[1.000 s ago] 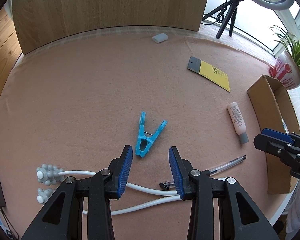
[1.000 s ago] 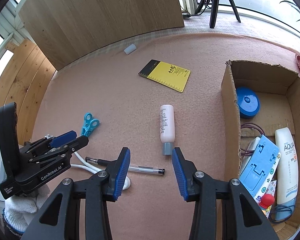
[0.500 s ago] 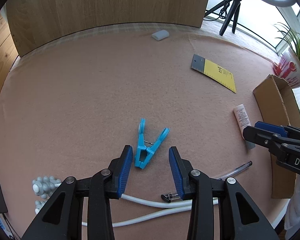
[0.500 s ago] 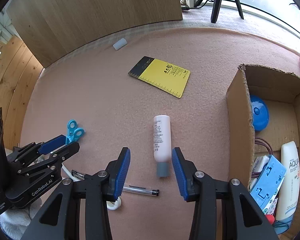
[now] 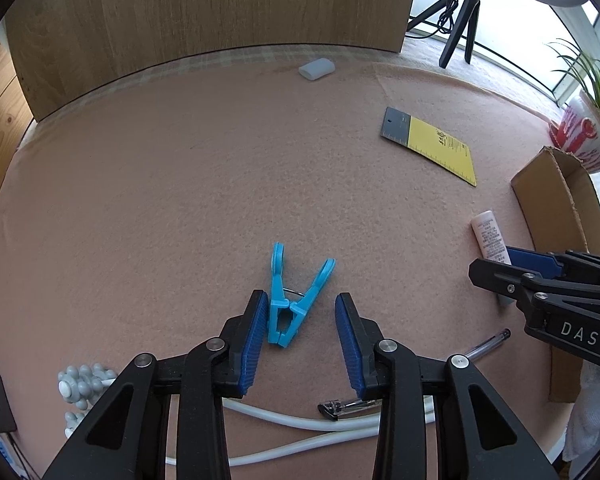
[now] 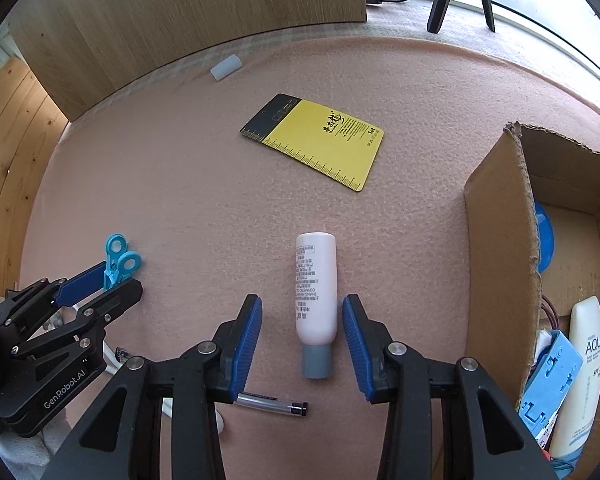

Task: Organize objects
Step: 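Grasp the blue clothespin clip with the left gripper while the right gripper grasps the pink lotion bottle, then carry the clip and lotion bottle into the box and open both grippers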

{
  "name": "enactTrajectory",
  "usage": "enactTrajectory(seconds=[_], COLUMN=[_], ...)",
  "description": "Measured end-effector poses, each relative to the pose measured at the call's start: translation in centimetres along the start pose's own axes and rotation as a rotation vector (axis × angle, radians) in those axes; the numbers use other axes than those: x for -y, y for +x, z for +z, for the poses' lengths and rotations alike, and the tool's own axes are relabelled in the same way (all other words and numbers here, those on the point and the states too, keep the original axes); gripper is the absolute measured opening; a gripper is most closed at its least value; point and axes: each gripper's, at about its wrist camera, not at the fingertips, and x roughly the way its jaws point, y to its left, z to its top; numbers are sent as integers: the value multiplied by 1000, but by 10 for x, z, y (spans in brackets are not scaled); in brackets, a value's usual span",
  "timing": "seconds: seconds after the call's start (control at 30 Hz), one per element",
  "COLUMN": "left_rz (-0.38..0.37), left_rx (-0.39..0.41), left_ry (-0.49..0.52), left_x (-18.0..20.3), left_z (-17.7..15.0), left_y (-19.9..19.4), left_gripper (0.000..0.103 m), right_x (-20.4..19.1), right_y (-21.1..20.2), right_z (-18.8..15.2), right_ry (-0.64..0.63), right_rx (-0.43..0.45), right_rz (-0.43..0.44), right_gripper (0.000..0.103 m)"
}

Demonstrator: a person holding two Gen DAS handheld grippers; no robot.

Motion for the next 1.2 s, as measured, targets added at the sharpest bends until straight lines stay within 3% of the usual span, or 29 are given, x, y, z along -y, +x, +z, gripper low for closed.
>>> enactTrajectory(seconds=[0.3, 0.37, 0.47, 0.9, 1.2], left_rz=[11, 11, 2, -41, -104], left_rx=[14, 17, 20, 65, 118], left_ry=[2, -7, -17, -41, 27], left_x=[-2, -4, -7, 4, 58], left_z=[0, 0, 0, -4, -5], left_y=[0, 0, -1, -26, -55], left_gripper=[27, 21, 21, 21, 21], right_x=[-4, -3, 0, 11, 31], right_y=[3, 2, 2, -21, -73], right_z=[1, 1, 1, -15, -42], right_ry=[-16, -19, -11, 42, 63], right_rx=[5, 8, 12, 40, 122], right_rz=[-10, -17, -18, 76, 136], right_gripper=[31, 26, 19, 18, 18])
